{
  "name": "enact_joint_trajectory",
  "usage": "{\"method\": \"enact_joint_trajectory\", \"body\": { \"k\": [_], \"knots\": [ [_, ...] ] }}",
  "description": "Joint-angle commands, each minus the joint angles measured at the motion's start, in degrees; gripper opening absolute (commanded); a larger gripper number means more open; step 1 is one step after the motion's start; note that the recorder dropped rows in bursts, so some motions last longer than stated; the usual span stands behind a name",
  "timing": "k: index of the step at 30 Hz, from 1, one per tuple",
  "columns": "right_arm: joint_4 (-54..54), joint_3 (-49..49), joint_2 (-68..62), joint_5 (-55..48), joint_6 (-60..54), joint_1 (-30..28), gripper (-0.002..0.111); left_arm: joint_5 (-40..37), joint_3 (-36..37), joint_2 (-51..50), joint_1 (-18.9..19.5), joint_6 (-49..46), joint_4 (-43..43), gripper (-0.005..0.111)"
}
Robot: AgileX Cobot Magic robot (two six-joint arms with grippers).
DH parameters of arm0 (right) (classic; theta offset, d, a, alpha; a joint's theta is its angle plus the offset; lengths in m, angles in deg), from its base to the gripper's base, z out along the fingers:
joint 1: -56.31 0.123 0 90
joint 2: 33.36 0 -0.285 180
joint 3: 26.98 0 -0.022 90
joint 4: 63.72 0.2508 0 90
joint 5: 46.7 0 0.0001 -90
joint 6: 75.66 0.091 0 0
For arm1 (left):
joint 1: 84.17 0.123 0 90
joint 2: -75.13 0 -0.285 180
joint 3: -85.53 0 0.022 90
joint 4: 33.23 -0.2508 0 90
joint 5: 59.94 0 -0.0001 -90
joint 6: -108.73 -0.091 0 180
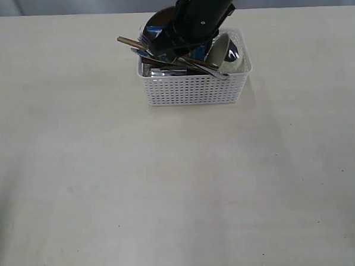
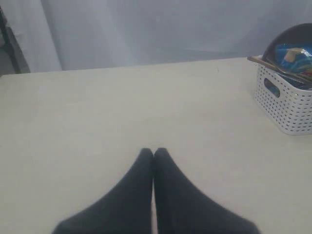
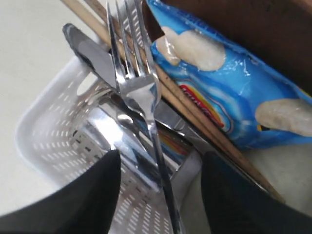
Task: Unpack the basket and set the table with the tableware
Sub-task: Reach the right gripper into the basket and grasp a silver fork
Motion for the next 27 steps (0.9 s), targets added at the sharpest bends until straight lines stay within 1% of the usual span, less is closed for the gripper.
{"method": "enact_joint_trajectory", "body": {
  "k": [1,6,7,8,11,12,14,15,21,27],
  "knots": [
    [-0.7,-0.4,-1.9,1.1,0.2,-0.1,0.049,0.0,0.2,0.2,0.1,0.0,0.1,0.000],
    [-4.4,-0.4,-3.3,1.3,0.4,-0.1,0.049,0.0,0.2,0.2,0.1,0.0,0.1,0.000],
    [-4.4,-0.2,-3.3,1.3,0.4,-0.1,0.048,0.0,0.2,0.2,0.1,0.0,0.1,0.000],
    [-4.4,-0.2,-3.3,1.3,0.4,-0.1,0.045,0.0,0.2,0.2,0.1,0.0,0.1,0.000],
    [-5.0,-0.2,-3.2,1.3,0.4,-0.1,0.025,0.0,0.2,0.2,0.1,0.0,0.1,0.000],
    [-5.3,-0.2,-3.2,1.3,0.2,-0.1,0.015,0.0,0.2,0.2,0.1,0.0,0.1,0.000],
    [-5.3,-0.2,-3.0,1.3,0.2,-0.1,0.002,0.0,0.2,0.2,0.1,0.0,0.1,0.000],
    [-5.3,-0.2,-3.1,1.3,0.2,-0.1,0.000,0.0,0.2,0.2,0.1,0.0,0.1,0.000],
    [-5.3,-0.2,-2.3,0.9,0.2,0.0,0.000,0.0,0.2,0.2,0.1,0.0,0.1,0.000],
    [-5.0,-0.2,1.3,0.9,0.2,0.0,0.000,0.0,0.2,0.2,0.1,0.0,0.1,0.000]
  ]
}}
